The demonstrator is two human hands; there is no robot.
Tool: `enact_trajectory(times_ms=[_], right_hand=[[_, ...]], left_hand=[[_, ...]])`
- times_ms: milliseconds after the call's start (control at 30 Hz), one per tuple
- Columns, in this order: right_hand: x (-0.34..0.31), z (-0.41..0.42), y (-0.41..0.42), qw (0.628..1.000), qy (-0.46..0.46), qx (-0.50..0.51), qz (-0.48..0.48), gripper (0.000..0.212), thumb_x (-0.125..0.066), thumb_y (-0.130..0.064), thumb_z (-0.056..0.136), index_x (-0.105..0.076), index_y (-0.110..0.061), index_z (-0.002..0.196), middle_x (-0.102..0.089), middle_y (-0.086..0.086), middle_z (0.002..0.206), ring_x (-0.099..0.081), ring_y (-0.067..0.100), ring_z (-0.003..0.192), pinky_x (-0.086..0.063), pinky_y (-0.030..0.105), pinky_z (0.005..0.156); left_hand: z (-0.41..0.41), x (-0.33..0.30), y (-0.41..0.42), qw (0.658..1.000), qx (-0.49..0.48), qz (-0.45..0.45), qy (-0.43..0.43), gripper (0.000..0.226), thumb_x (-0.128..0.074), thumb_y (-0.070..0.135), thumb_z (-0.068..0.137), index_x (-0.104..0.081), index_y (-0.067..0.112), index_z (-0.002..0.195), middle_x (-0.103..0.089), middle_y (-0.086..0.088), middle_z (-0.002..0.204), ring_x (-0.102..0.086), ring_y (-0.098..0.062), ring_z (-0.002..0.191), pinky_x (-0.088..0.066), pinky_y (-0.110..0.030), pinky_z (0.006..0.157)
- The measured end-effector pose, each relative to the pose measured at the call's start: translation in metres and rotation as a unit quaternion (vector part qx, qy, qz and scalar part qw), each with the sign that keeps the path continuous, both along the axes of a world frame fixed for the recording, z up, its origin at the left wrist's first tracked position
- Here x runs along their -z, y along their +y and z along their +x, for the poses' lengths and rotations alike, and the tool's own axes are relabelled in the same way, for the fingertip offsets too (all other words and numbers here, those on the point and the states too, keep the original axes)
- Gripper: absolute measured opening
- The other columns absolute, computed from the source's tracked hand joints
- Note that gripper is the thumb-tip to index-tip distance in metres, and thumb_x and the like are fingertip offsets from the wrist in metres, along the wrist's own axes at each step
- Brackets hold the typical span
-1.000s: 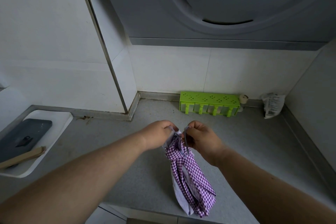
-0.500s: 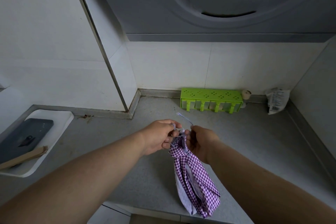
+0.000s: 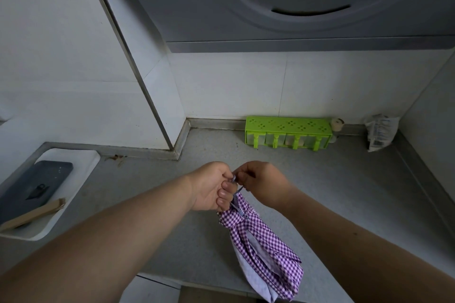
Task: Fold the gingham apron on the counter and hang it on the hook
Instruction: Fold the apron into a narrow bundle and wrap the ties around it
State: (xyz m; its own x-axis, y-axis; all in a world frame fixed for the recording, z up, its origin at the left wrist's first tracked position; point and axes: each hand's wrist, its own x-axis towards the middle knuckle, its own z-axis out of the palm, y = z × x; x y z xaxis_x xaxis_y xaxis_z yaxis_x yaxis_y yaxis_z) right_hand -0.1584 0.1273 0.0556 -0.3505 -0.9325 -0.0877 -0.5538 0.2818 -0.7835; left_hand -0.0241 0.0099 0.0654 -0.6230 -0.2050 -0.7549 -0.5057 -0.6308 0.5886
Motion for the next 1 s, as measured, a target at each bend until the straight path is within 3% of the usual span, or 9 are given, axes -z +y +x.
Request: enact_trajectory(times_ms=[133,267,333,400,567,700,833,1000], right_hand=[[-0.002,0.000,0.002,0.999,0.023,-0.045,-0.008,0.018,-0.064,-0.028,0.096,-0.077,-0.024,0.108,-0.073,-0.011,0.098,-0.066,0.004,0.086,-0.053,0.026,0.078],[0.002,0.002,0.002,0.998,0.026,-0.052,-0.026,0.015,-0.072,-0.033,0.093,-0.076,-0.025,0.104,-0.072,-0.011,0.092,-0.066,0.002,0.083,-0.053,0.024,0.076],[0.004,0.004,0.002,0.998,0.013,-0.052,-0.042,0.010,-0.074,-0.029,0.092,-0.076,-0.025,0.101,-0.071,-0.014,0.087,-0.063,-0.003,0.079,-0.046,0.011,0.070],[0.005,0.006,0.002,0.997,0.008,-0.056,-0.050,0.005,-0.075,-0.026,0.091,-0.076,-0.025,0.096,-0.068,-0.017,0.082,-0.061,-0.007,0.074,-0.042,0.007,0.067],[0.007,0.008,0.004,0.996,-0.017,-0.064,-0.062,0.005,-0.074,-0.027,0.091,-0.073,-0.028,0.086,-0.069,-0.012,0.078,-0.059,-0.001,0.069,-0.045,0.015,0.066],[0.005,0.008,0.008,0.994,-0.031,-0.076,-0.075,0.005,-0.072,-0.024,0.092,-0.073,-0.023,0.087,-0.068,-0.011,0.076,-0.058,0.000,0.068,-0.047,0.020,0.066],[0.004,0.006,0.011,0.990,-0.047,-0.100,-0.086,0.011,-0.071,-0.019,0.093,-0.071,-0.026,0.084,-0.065,-0.016,0.074,-0.058,0.000,0.068,-0.046,0.017,0.067],[0.003,0.008,0.013,0.989,-0.074,-0.089,-0.087,0.004,-0.070,-0.019,0.095,-0.073,-0.021,0.092,-0.072,-0.005,0.084,-0.067,0.014,0.078,-0.054,0.028,0.073]], left_hand=[[0.002,-0.002,-0.002,1.000,0.016,0.010,0.007,0.041,-0.035,0.043,0.100,-0.051,0.017,0.073,-0.016,0.003,0.075,-0.010,-0.014,0.066,-0.016,-0.028,0.055],[0.001,0.001,-0.001,0.999,0.035,-0.013,-0.012,0.056,-0.037,0.057,0.105,-0.048,0.019,0.065,-0.018,0.005,0.070,-0.009,-0.013,0.066,-0.018,-0.026,0.052],[0.000,0.004,0.000,0.998,0.044,-0.032,-0.023,0.053,-0.041,0.053,0.105,-0.045,0.022,0.063,-0.020,0.006,0.066,-0.011,-0.011,0.061,-0.019,-0.025,0.051],[0.000,0.006,0.002,0.997,0.045,-0.047,-0.031,0.049,-0.044,0.044,0.104,-0.042,0.023,0.060,-0.022,0.006,0.062,-0.014,-0.010,0.057,-0.018,-0.024,0.049],[0.001,0.007,0.009,0.997,0.007,-0.060,-0.052,0.043,-0.036,0.023,0.098,-0.045,0.024,0.056,-0.023,0.005,0.063,-0.018,-0.009,0.052,-0.018,-0.024,0.046],[0.002,0.006,0.012,0.997,-0.005,-0.055,-0.053,0.042,-0.036,0.018,0.097,-0.045,0.024,0.057,-0.024,0.006,0.062,-0.019,-0.008,0.050,-0.019,-0.023,0.044],[0.004,0.002,0.013,0.998,0.016,-0.043,-0.046,0.046,-0.042,0.032,0.105,-0.045,0.023,0.060,-0.025,0.007,0.058,-0.019,-0.008,0.052,-0.018,-0.023,0.047],[0.008,0.000,0.014,0.997,-0.016,-0.052,-0.046,0.047,-0.039,0.013,0.099,-0.052,0.021,0.055,-0.030,0.006,0.058,-0.023,-0.008,0.049,-0.020,-0.022,0.045]])
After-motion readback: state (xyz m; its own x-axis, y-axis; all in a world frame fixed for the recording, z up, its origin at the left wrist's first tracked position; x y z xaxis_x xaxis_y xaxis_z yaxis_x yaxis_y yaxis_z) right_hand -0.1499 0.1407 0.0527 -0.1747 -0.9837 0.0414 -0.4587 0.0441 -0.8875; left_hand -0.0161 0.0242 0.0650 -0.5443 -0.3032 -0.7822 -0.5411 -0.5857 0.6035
